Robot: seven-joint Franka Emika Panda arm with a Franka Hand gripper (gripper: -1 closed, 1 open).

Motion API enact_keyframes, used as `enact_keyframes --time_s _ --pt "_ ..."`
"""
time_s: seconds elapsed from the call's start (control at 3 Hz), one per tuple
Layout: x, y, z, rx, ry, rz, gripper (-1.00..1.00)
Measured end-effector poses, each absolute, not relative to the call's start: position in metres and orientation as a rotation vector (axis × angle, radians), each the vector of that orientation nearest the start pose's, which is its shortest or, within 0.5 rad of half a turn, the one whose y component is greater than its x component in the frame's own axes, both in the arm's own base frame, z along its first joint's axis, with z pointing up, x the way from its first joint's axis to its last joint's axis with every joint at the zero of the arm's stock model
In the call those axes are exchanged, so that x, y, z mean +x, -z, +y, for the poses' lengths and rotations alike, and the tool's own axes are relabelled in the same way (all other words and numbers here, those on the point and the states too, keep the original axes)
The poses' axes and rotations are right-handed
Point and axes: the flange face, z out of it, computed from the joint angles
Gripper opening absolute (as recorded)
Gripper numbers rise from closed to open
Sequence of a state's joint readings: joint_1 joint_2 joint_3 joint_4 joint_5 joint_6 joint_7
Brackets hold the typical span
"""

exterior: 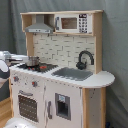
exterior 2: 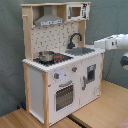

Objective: Play with the kitchen

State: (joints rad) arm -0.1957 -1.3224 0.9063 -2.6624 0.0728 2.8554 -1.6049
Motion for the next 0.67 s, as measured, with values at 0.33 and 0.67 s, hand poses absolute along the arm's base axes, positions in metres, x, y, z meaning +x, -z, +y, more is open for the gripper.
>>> enact_keyframes --time_s 0.33,0.67 --pt "0.225 -0.600 0.302 0.636 -0.520 1.611 1.00" --pt "0.245 -0.617 0.292 0.632 -0.519 1.606 1.00"
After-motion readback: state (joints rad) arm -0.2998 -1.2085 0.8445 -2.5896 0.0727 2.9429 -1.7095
